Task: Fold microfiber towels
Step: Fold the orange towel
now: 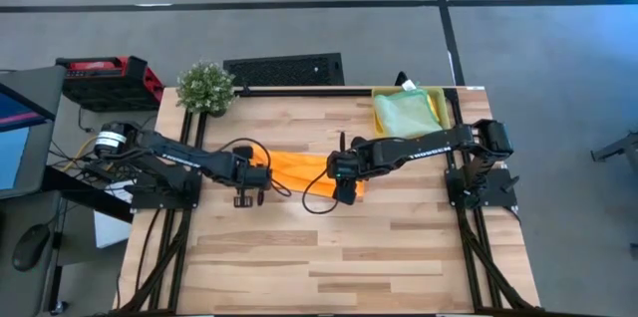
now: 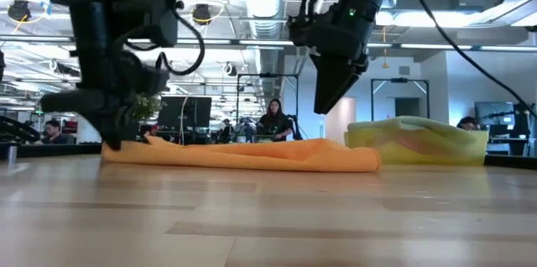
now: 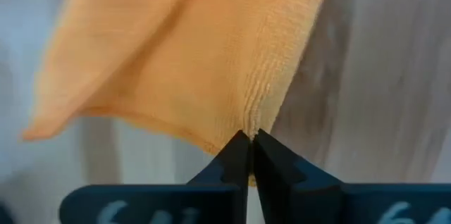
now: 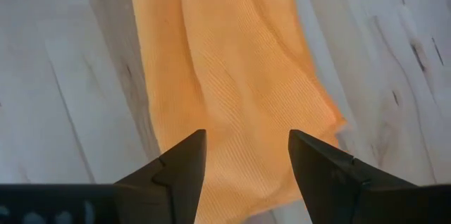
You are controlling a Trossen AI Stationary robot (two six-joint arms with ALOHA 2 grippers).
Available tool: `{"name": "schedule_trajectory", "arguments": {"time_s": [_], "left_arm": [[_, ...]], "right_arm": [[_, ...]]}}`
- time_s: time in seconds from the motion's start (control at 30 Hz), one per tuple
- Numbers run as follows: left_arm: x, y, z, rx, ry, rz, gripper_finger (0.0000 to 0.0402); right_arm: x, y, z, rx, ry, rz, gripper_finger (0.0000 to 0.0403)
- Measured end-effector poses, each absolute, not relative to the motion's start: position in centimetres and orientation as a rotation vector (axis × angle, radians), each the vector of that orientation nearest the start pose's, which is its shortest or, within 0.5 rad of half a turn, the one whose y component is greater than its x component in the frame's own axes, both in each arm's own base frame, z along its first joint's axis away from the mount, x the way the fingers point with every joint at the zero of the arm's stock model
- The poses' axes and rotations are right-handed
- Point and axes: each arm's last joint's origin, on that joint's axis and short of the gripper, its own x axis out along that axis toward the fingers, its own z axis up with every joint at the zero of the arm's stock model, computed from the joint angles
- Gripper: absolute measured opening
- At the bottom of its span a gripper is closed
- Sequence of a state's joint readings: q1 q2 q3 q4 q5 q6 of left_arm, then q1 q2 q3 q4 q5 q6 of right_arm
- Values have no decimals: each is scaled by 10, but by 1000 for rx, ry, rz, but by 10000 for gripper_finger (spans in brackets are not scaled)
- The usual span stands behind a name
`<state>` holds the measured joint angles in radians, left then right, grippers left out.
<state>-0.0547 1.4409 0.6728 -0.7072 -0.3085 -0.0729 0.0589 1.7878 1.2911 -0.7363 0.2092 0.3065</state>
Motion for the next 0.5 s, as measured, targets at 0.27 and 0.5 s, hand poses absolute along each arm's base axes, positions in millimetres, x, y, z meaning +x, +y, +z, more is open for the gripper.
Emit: {"name": "schedule_trajectory", "arguments": {"time_s": [0.27, 0.5], "left_arm": [[239, -3, 185, 320, 1356, 284, 1], [269, -7, 211, 418, 1143, 138, 0]], "right_arm": [[347, 14, 205, 115, 1243, -350, 225], [333, 10, 229, 94, 1176, -487, 225]]}}
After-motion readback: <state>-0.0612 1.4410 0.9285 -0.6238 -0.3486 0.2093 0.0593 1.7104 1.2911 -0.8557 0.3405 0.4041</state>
